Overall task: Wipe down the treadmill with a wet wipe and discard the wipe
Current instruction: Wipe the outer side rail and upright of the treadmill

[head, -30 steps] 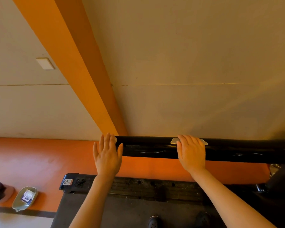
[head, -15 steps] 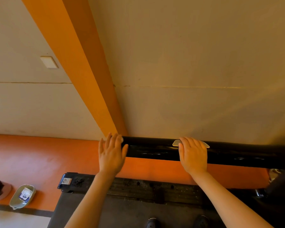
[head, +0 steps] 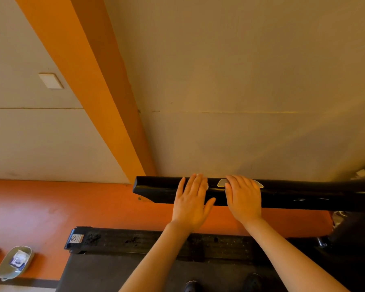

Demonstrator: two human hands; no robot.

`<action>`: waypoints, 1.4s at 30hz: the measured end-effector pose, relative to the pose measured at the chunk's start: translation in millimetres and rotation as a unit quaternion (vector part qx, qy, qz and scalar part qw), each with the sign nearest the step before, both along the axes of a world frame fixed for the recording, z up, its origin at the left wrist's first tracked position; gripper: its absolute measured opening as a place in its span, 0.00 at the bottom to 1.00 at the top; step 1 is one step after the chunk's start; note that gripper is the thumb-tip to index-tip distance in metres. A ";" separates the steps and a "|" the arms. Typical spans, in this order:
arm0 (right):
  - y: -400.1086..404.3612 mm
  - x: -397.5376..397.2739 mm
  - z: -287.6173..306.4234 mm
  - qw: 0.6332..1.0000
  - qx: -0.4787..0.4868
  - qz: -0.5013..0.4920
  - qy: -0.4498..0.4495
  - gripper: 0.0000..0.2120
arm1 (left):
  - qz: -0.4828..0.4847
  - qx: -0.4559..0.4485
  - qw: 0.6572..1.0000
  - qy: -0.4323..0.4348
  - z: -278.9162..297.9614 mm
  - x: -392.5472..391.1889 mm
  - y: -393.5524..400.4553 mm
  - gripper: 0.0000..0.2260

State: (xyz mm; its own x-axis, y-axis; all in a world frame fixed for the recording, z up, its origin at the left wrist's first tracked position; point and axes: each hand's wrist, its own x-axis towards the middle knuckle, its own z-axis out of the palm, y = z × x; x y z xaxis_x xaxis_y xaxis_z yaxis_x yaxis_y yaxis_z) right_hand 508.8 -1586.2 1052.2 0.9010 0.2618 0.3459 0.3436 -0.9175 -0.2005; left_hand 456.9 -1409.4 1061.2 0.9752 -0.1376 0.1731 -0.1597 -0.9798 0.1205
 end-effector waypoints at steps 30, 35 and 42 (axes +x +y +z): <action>95.4 -21.2 8.0 0.981 -0.079 0.158 0.078 0.26 | 0.121 -0.187 0.959 -0.177 -14.5 -34.1 103.3 0.19; 94.0 -20.6 3.0 0.981 -0.071 0.171 0.063 0.28 | 0.179 -0.214 0.942 -0.187 -17.7 -35.1 89.4 0.22; 95.5 -19.8 -5.3 0.983 -0.054 0.173 0.034 0.30 | 0.173 -0.181 0.947 -0.203 -24.1 -34.6 91.7 0.20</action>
